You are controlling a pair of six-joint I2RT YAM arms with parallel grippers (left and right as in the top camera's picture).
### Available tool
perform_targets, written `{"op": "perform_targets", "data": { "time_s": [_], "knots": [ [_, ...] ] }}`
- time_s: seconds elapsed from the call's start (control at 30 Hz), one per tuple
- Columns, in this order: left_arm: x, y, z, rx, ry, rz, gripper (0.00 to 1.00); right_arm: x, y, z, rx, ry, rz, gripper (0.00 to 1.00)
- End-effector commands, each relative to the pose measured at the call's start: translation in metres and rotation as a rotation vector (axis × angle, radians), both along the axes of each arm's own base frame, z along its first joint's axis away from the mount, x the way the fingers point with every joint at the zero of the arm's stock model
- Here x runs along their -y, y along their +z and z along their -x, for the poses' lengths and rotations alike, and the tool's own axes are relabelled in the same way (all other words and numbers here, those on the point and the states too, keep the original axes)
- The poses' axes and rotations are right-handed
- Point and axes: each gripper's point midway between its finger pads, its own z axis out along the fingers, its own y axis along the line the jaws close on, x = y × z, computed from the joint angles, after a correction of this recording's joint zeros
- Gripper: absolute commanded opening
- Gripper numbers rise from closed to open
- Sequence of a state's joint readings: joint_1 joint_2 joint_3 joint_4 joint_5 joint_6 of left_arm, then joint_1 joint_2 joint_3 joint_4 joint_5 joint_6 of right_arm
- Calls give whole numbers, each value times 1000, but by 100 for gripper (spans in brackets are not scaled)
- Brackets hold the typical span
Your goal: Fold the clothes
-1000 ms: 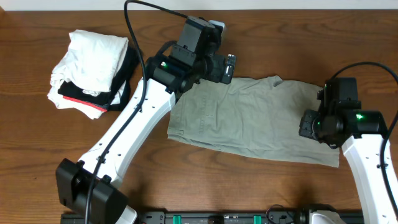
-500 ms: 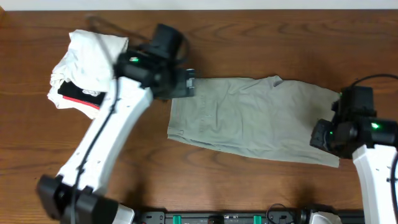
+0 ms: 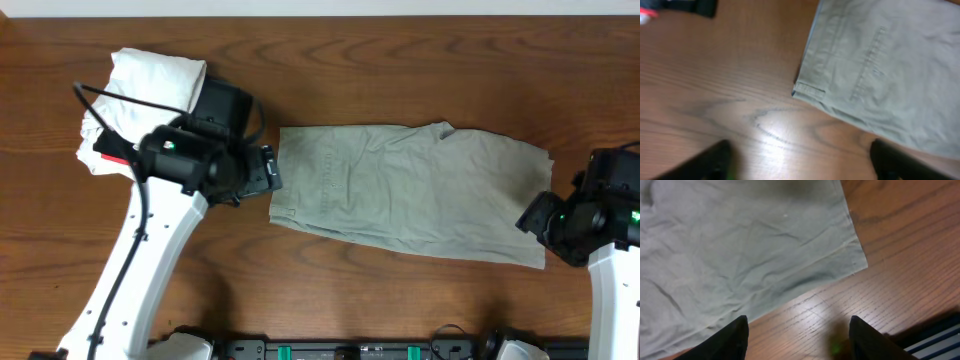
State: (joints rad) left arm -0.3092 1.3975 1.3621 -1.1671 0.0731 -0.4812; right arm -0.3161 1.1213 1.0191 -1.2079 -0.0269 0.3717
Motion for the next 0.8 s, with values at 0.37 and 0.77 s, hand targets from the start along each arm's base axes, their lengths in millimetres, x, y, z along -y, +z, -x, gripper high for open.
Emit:
{"op": "perform_targets", "data": {
  "time_s": [0.37,0.77],
  "knots": [
    [17,-48,-15,-5,61,120,96,12,-77,-5,94,-187,-132,54],
    [16,-48,-17,4,55,113,96,16,-129,-3,163,-248,-105,47]
  ]
}}
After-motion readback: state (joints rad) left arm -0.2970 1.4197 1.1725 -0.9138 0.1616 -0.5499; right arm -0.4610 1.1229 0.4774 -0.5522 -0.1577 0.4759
